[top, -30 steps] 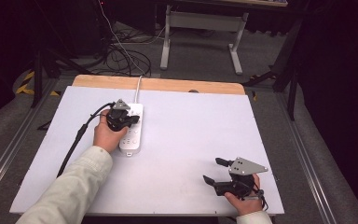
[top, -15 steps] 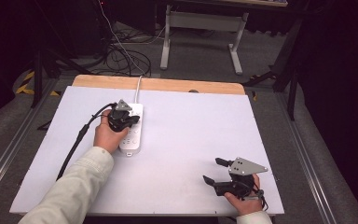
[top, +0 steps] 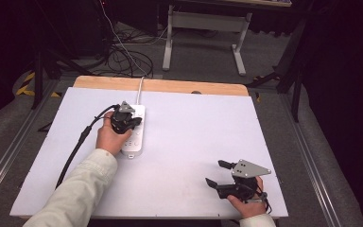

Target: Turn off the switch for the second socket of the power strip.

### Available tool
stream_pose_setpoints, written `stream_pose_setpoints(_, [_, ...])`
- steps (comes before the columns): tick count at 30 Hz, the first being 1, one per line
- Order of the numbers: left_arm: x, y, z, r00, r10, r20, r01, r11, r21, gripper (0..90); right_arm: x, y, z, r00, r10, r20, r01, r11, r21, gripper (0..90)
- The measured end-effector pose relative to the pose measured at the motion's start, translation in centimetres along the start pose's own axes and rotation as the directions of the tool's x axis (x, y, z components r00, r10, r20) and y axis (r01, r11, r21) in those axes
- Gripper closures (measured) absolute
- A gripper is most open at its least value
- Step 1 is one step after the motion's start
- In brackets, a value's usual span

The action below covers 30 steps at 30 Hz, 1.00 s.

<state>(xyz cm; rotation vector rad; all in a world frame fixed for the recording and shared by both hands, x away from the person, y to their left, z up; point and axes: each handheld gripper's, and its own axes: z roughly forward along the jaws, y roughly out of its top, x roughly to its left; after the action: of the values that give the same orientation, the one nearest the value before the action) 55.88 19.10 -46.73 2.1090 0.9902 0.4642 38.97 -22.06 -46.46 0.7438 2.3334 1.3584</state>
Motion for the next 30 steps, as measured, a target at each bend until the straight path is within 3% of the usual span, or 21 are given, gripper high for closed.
stream_pose_setpoints(3, [0.5,0.1,-0.1,0.9983,-0.044,0.038,0.044,0.999,0.003,90.0,0.0,0.0,0.0,1.0,0.001,0.002,-0.001,1.0,-0.001,22.9])
stream_pose_setpoints(8, [0.2,0.4,-0.7,0.9997,-0.004,0.024,0.004,0.9999,-0.011,90.0,0.0,0.0,0.1,1.0,0.002,0.001,-0.002,1.0,0.002,22.9])
stream_pose_setpoints(11, [0.3,0.8,-1.4,0.9992,-0.01,0.04,0.012,0.9991,-0.04,90.0,-0.1,0.0,0.1,1.0,0.004,0.002,-0.004,1.0,-0.001,22.9])
stream_pose_setpoints(16, [0.3,1.1,-2.2,0.9994,0.005,0.035,-0.003,0.9991,-0.042,90.0,-0.1,0.0,0.0,1.0,0.005,0.006,-0.005,1.0,-0.002,23.0])
stream_pose_setpoints(19, [0.3,1.2,-2.8,0.9986,-0.008,0.051,0.011,0.9986,-0.053,90.0,-0.1,0.0,-0.1,1.0,0.006,0.007,-0.006,1.0,-0.002,22.9])
stream_pose_setpoints(25, [0.1,1.6,-3.6,0.9985,0.033,0.043,-0.031,0.9984,-0.046,90.0,-0.1,0.0,-0.1,0.9999,0.006,0.009,-0.006,1.0,-0.006,22.9])
stream_pose_setpoints(30, [-0.1,2.2,-4.6,0.9977,0.047,0.049,-0.043,0.9969,-0.065,90.0,-0.1,0.1,0.0,1.0,0.003,0.007,-0.003,1.0,-0.003,23.0])
